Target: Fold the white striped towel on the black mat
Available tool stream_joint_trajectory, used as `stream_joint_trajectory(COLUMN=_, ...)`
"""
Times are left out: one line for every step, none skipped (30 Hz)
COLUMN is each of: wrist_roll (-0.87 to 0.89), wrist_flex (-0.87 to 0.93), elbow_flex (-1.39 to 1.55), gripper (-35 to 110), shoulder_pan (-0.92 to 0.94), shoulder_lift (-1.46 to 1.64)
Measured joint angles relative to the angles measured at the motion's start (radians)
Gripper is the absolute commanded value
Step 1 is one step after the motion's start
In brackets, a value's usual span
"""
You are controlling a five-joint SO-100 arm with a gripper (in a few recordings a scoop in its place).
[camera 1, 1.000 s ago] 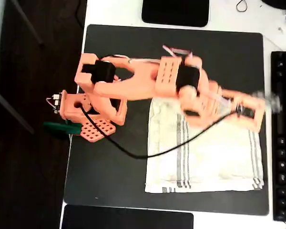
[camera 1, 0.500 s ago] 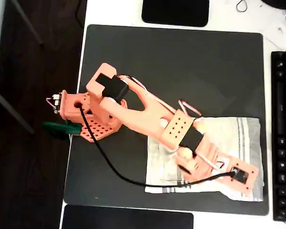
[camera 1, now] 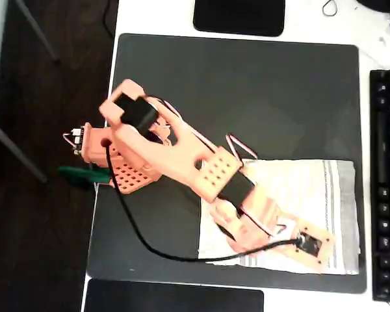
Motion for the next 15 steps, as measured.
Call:
stream_joint_trajectory(wrist_roll=0.008, wrist_flex=0.026, elbow_flex=0.000, gripper=18, shoulder_pan=-0.006, shoulder_lift=0.018)
stream_joint_trajectory(wrist_roll=0.018, wrist_flex=0.040, elbow_flex=0.006, gripper=18, shoulder_pan=-0.017, shoulder_lift=0.038)
stream_joint_trajectory(wrist_roll=0.032, wrist_flex=0.046, elbow_flex=0.023, gripper=18, shoulder_pan=-0.035, shoulder_lift=0.057)
stream_joint_trajectory(wrist_roll=0.051, wrist_flex=0.049, elbow_flex=0.044, gripper=18, shoulder_pan=-0.055, shoulder_lift=0.075)
stream_joint_trajectory(wrist_roll=0.080, wrist_flex=0.049, elbow_flex=0.064, gripper=17, shoulder_pan=-0.077, shoulder_lift=0.086)
stream_joint_trajectory(wrist_roll=0.114, wrist_flex=0.043, elbow_flex=0.086, gripper=16, shoulder_pan=-0.098, shoulder_lift=0.095)
stream_joint_trajectory(wrist_roll=0.150, wrist_flex=0.031, elbow_flex=0.110, gripper=16, shoulder_pan=-0.121, shoulder_lift=0.103)
stream_joint_trajectory(wrist_roll=0.189, wrist_flex=0.008, elbow_flex=0.129, gripper=15, shoulder_pan=-0.147, shoulder_lift=0.106)
stream_joint_trajectory(wrist_roll=0.232, wrist_flex=-0.014, elbow_flex=0.144, gripper=15, shoulder_pan=-0.179, shoulder_lift=0.106)
stream_joint_trajectory(wrist_roll=0.276, wrist_flex=-0.037, elbow_flex=0.156, gripper=14, shoulder_pan=-0.215, shoulder_lift=0.106)
stream_joint_trajectory(wrist_roll=0.327, wrist_flex=-0.067, elbow_flex=0.160, gripper=13, shoulder_pan=-0.249, shoulder_lift=0.101)
stream_joint_trajectory(wrist_roll=0.364, wrist_flex=-0.101, elbow_flex=0.169, gripper=12, shoulder_pan=-0.282, shoulder_lift=0.100)
stream_joint_trajectory(wrist_roll=0.397, wrist_flex=-0.126, elbow_flex=0.176, gripper=11, shoulder_pan=-0.313, shoulder_lift=0.091)
stream_joint_trajectory(wrist_roll=0.428, wrist_flex=-0.153, elbow_flex=0.186, gripper=10, shoulder_pan=-0.337, shoulder_lift=0.075)
stream_joint_trajectory(wrist_roll=0.448, wrist_flex=-0.181, elbow_flex=0.199, gripper=10, shoulder_pan=-0.354, shoulder_lift=0.058)
